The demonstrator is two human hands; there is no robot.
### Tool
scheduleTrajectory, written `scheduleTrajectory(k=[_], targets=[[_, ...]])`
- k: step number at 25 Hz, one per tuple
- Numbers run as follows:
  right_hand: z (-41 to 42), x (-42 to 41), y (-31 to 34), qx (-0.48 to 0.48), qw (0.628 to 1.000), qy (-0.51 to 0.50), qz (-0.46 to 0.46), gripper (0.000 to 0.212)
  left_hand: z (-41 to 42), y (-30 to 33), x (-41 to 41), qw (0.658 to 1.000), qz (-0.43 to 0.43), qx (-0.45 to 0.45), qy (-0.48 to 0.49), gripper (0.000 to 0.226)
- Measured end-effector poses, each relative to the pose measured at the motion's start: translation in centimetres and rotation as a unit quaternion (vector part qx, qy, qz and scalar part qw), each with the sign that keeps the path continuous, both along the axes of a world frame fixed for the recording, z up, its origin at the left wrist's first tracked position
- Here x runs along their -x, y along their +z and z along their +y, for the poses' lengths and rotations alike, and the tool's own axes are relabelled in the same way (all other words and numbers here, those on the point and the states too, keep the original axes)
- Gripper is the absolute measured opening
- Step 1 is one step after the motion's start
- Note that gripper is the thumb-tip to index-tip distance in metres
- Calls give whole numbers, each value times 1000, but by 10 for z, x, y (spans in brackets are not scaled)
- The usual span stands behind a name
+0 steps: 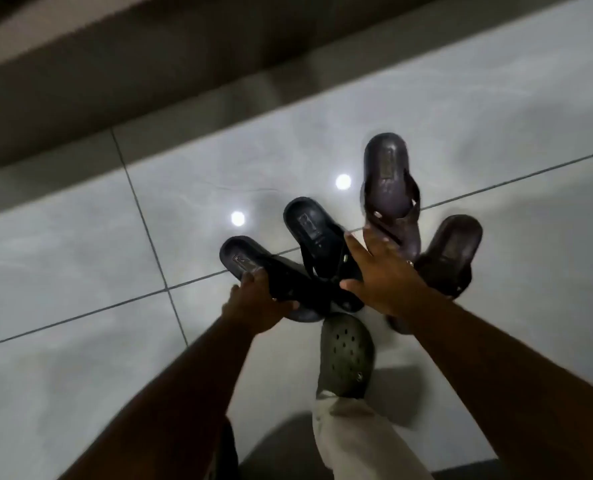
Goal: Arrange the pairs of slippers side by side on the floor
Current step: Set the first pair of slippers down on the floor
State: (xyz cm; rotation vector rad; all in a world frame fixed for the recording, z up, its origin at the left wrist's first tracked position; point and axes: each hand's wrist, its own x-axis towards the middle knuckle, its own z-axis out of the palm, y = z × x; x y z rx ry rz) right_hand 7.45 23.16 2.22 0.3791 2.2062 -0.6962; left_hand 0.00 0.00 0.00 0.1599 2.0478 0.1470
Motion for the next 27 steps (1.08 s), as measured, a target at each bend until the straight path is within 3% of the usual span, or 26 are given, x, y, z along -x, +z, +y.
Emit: scheduleTrajectory(k=[4, 7, 9, 14, 20, 24, 27], targets=[[-30, -8, -76, -37, 995, 84, -32, 92, -7, -72, -32, 998, -38, 39, -13, 116], [-46, 8, -101, -83, 991, 103, -5, 88, -25, -93, -20, 996, 76, 16, -36, 113], [-63, 31, -105, -95, 990, 87, 55, 84, -46, -95, 17, 984, 150, -20, -96, 103], [-106, 115, -113, -75, 990, -19, 121, 80, -99, -90, 118, 964, 155, -63, -206, 104], [-135, 161, -122, -73, 988, -21, 136, 79, -115, -89, 155, 954, 176, -55, -237, 94], [-139, 159, -114, -78, 990, -4, 116, 81, -117, -84, 152, 957, 164, -25, -240, 99], [-115, 151, -97, -105, 982, 26, 158, 83, -102, -66, 145, 963, 175, -12, -203, 107]])
